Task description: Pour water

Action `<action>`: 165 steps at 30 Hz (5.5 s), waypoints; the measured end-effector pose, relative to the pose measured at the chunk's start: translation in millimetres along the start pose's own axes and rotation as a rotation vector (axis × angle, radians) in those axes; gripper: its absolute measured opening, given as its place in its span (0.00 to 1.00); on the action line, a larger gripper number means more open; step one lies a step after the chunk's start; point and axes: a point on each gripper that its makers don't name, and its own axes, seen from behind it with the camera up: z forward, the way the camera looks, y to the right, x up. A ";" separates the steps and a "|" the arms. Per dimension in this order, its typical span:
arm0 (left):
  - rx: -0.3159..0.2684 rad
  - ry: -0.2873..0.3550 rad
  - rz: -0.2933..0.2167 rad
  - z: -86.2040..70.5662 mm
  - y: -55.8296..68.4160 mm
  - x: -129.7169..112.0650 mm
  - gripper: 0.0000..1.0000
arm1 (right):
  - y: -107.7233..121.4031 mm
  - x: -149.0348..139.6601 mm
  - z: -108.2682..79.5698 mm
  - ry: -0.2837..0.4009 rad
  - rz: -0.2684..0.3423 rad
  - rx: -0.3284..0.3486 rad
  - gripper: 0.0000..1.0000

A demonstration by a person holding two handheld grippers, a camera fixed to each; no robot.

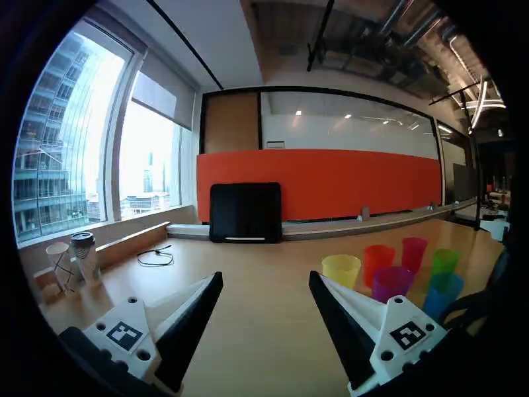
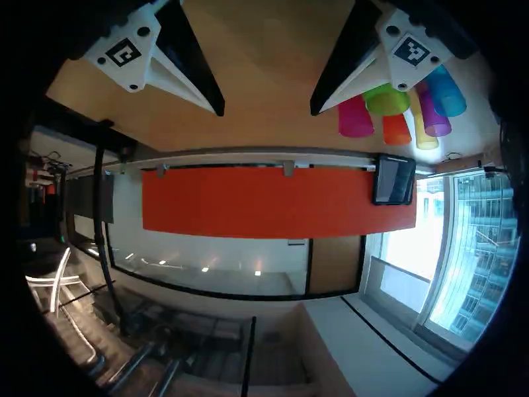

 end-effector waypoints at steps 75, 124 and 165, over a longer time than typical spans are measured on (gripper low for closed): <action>-0.649 -0.020 0.005 6.1 123.9 215.7 0.97 | -80.8 220.5 -16.2 -0.021 -0.050 0.607 1.00; -0.971 -0.247 0.153 -45.1 213.2 73.3 0.97 | -100.0 129.9 -17.2 -0.291 -0.243 0.783 1.00; -1.026 -0.466 0.276 -59.4 251.6 -67.4 0.97 | -105.1 50.4 -13.8 -0.438 -0.315 0.830 1.00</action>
